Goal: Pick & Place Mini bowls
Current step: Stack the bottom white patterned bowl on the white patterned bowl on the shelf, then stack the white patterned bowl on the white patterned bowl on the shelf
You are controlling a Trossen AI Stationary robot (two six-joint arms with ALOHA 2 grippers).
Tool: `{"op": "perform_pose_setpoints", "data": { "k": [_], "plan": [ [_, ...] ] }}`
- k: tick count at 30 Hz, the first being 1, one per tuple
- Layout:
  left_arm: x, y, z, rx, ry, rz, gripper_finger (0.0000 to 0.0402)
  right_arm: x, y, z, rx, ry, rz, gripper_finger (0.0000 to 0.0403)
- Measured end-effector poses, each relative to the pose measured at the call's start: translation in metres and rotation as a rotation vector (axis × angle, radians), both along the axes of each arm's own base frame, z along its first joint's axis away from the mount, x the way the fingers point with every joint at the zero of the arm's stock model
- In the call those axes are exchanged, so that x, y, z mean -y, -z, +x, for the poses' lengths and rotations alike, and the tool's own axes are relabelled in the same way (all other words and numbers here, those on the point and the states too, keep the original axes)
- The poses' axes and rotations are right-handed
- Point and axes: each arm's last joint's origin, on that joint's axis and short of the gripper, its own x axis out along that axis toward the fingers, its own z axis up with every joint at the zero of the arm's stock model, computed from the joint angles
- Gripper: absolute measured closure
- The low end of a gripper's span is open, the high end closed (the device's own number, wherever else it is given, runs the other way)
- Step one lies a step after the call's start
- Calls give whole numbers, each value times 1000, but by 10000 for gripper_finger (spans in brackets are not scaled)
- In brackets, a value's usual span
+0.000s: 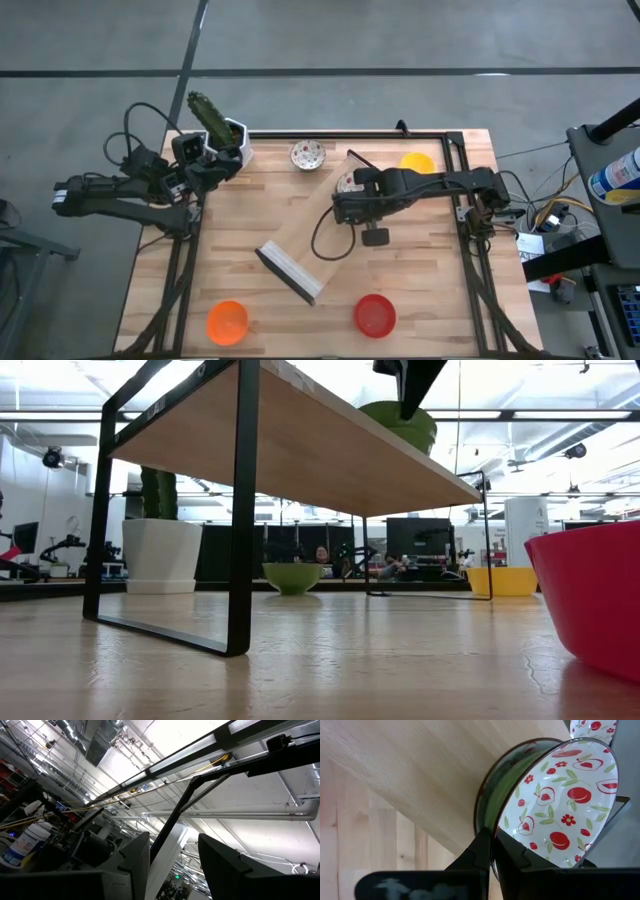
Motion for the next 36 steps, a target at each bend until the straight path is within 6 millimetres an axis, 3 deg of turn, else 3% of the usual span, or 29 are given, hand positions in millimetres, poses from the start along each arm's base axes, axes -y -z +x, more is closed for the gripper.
{"op": "perform_pose_setpoints", "data": {
  "k": [15,24,30,36],
  "plan": [
    [0,0,0,-2,0,0,241,0,5,1,-9,1,-1,387],
    [0,1,1,-11,0,0,241,-1,4,1,-4,2,23,318],
    [0,1,1,-17,0,0,241,-3,-15,0,75,36,80,289],
    [-1,9,7,-114,-22,-14,241,-2,-47,-3,210,70,113,283]
  ]
}}
